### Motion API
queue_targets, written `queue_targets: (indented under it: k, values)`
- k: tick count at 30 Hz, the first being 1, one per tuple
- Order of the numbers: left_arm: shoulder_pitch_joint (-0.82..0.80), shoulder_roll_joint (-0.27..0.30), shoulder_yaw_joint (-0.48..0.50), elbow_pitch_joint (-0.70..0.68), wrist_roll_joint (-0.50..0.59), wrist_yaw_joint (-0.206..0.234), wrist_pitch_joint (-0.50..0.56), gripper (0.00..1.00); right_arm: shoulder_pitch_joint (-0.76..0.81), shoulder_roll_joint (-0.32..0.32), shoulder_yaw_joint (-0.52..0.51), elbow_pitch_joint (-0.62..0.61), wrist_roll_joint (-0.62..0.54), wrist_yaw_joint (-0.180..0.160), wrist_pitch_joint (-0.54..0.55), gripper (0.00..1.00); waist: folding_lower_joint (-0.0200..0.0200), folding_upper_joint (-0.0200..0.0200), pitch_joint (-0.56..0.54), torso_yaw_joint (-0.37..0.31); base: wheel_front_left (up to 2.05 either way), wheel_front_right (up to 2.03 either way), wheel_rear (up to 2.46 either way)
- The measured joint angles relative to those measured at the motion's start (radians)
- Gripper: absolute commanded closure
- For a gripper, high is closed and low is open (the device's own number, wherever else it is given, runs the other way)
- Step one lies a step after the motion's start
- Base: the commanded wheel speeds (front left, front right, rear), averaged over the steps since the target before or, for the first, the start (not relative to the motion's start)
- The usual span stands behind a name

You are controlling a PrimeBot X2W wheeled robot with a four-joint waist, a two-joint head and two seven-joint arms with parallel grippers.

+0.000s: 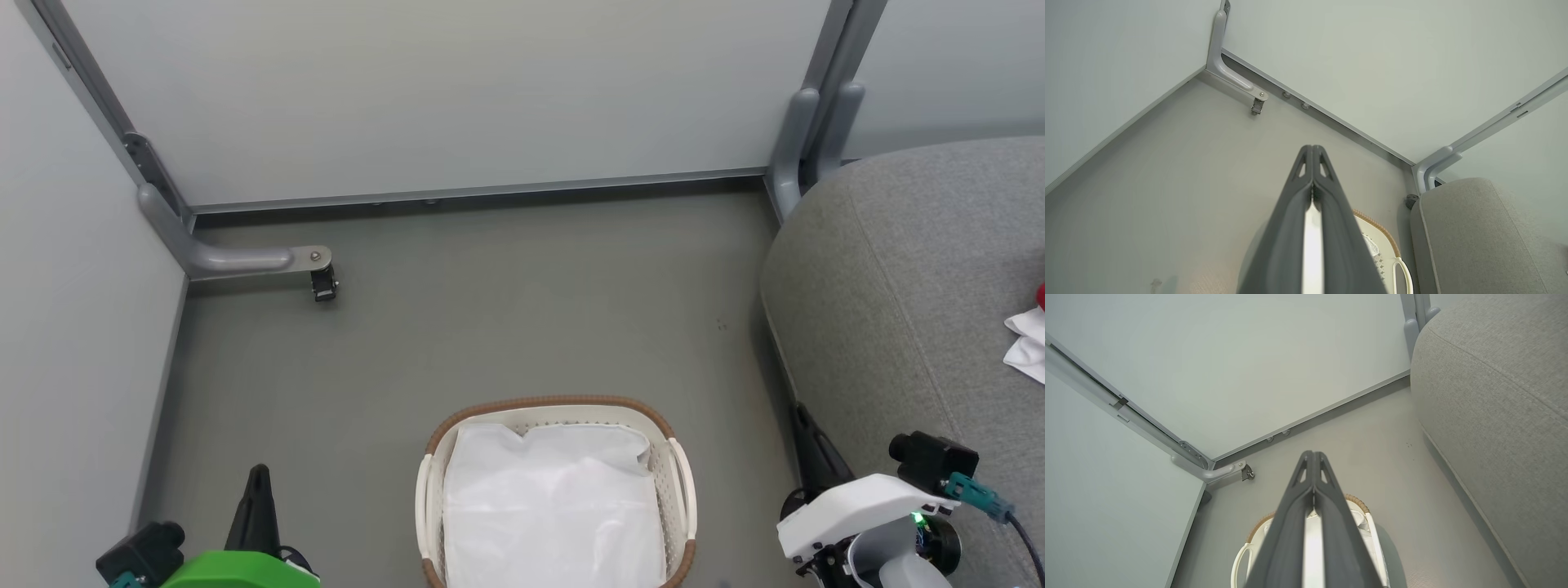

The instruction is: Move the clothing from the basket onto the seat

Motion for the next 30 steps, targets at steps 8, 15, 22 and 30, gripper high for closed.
queue_targets:
  k: [8,15,22,30]
  values:
    - [-0.012,0.0,0.011,-0.011,-0.114,0.0,0.029,1.0,-0.001,-0.003,-0.016,-0.013,0.123,0.0,0.03,1.0,0.0,0.0,-0.002,-0.003,0.0,0.0,0.0]
    - [-0.021,0.001,0.023,-0.023,-0.207,0.0,0.056,1.0,-0.001,-0.004,-0.032,-0.022,0.222,0.0,0.053,1.0,0.0,0.0,-0.004,-0.007,0.0,0.0,0.0]
    - [-0.032,0.001,0.031,-0.036,-0.292,0.0,0.081,1.0,-0.002,-0.006,-0.044,-0.031,0.313,0.0,0.075,1.0,0.0,0.0,-0.006,-0.01,0.0,0.0,0.0]
    - [-0.041,0.001,0.039,-0.045,-0.378,0.0,0.104,1.0,-0.003,-0.007,-0.061,-0.041,0.408,0.0,0.1,1.0,0.0,0.0,-0.008,-0.013,0.0,0.0,0.0]
